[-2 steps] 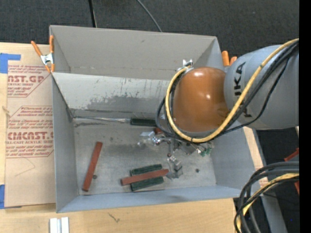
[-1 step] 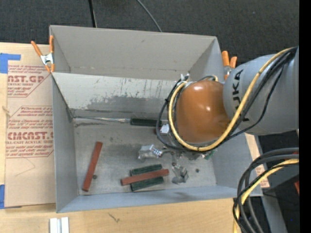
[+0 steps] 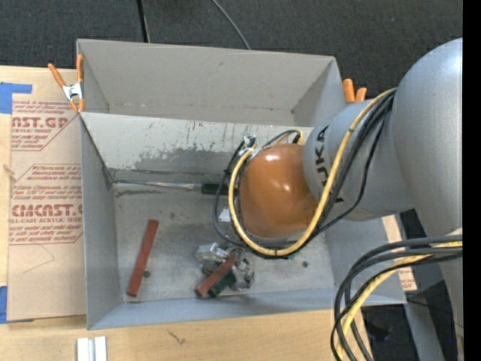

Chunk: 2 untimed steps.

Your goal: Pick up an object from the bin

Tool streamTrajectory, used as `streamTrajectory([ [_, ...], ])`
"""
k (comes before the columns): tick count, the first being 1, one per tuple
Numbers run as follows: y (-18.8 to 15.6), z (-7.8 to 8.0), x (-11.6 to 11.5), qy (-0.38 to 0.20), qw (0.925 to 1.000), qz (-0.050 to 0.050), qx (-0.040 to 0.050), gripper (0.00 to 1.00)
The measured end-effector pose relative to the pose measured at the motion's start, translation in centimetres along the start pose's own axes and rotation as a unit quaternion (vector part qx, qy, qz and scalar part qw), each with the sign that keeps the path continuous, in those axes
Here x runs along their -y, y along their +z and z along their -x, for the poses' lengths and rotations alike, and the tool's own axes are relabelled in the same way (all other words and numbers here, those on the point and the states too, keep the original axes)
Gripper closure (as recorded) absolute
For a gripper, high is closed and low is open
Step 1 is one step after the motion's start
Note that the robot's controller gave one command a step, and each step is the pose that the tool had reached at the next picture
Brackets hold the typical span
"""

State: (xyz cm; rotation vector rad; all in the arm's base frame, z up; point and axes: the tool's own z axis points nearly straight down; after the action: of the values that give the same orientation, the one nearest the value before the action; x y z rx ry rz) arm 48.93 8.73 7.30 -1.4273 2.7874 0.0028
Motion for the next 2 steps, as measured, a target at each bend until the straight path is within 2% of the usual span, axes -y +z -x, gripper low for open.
streamTrajectory([
  [1,0.0,0.0,0.0,0.000,1.0000,0.000,0.0000,1.00],
  [2,-9.5,2.6,0.9,0.019,0.9998,0.002,-0.0038,1.00],
])
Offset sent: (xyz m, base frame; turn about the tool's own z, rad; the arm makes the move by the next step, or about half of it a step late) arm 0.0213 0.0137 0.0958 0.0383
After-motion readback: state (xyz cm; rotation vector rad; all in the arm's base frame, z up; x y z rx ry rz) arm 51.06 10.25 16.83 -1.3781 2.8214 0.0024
